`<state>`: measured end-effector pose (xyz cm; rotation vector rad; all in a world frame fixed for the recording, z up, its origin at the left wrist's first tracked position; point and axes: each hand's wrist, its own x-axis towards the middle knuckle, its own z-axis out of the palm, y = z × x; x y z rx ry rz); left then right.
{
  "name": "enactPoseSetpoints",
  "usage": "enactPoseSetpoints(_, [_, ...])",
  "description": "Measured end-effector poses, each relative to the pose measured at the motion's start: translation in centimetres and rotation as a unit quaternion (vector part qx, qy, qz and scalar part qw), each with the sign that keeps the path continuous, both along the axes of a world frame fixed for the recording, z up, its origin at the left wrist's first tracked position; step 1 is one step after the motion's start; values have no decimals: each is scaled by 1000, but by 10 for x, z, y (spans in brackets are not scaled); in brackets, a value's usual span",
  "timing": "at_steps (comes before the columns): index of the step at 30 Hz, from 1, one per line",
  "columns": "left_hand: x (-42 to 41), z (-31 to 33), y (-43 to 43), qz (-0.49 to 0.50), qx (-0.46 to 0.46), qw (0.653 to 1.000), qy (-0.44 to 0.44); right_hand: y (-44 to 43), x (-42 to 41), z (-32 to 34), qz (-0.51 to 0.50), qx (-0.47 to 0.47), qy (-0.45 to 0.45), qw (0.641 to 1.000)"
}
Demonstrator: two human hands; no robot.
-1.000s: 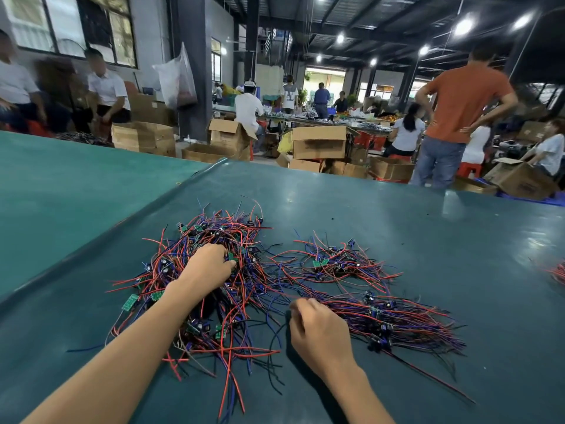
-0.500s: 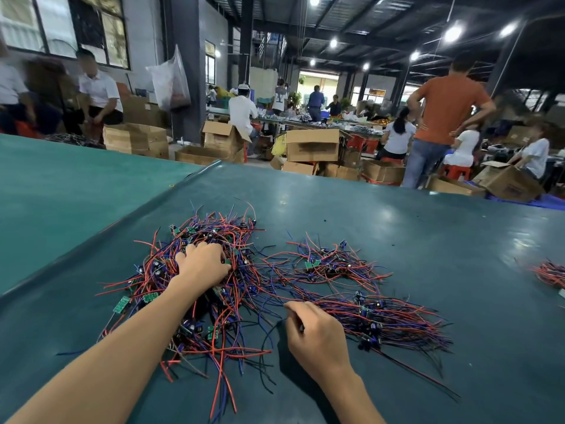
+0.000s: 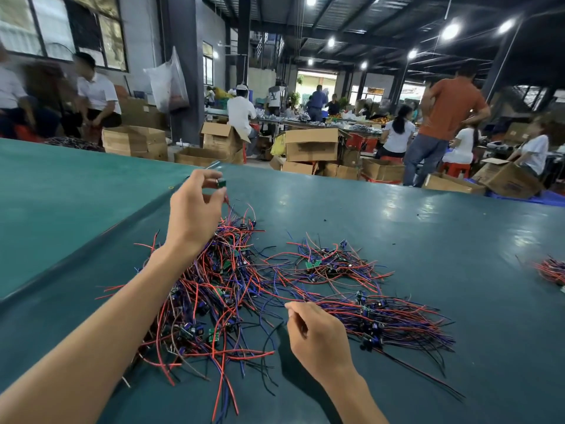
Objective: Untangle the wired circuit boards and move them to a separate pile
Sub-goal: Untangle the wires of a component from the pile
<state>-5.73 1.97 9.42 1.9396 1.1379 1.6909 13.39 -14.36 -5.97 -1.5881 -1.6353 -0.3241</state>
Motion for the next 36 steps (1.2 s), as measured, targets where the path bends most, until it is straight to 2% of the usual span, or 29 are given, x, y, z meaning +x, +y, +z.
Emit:
enactPoseSetpoints(2, [2,14,-9,-39,-14,998,-50,-1,-1,0,0,-1,8,1000])
enactPoseSetpoints(4, [3,24,-19,-124,-84,983,-104,-1,-1,1,0,2,16,1000])
enactPoseSetpoints(6, [5,28,-29,-240,-187,938,-168,-1,0,1,4,4,25,1000])
enactPoseSetpoints(8, [8,25,-38,-334,-274,871,-234,-1,0,0,4,7,32,999])
enactPoseSetpoints(10, [13,16,-44,-381,-328,819,-277,0,0,0,4,11,42,999])
enactPoseSetpoints(12, [19,3,-48,-399,-364,787,-300,-1,0,1,9,16,42,999])
enactPoseSetpoints(15, [25,-18,-52,-400,-398,765,-310,-1,-1,3,6,46,34,998])
enactPoseSetpoints(19, [28,-41,-59,-387,-425,768,-282,-5,-3,4,2,47,82,996])
enactPoseSetpoints(21, [29,-47,-60,-387,-436,770,-260,-5,-1,5,-3,50,135,990])
enactPoseSetpoints(23, [32,-49,-61,-372,-451,784,-210,-4,0,7,-15,54,166,985])
enactPoseSetpoints(24, [35,-49,-61,-357,-456,800,-157,-4,1,7,-19,58,166,984])
enactPoseSetpoints(26, [44,-45,-55,-316,-425,848,27,-4,1,6,-20,54,166,985])
enactPoseSetpoints(28, [60,-37,-45,-273,-320,877,233,-3,0,5,-20,36,163,986])
enactPoseSetpoints(29, [70,-32,-41,-253,-260,881,302,-3,0,3,-22,32,158,987])
enactPoseSetpoints(31, [90,-21,-34,-220,-173,883,377,-2,1,1,-25,26,145,989])
enactPoseSetpoints(36, [147,-13,-17,-182,-63,877,441,-2,2,2,-14,11,140,990])
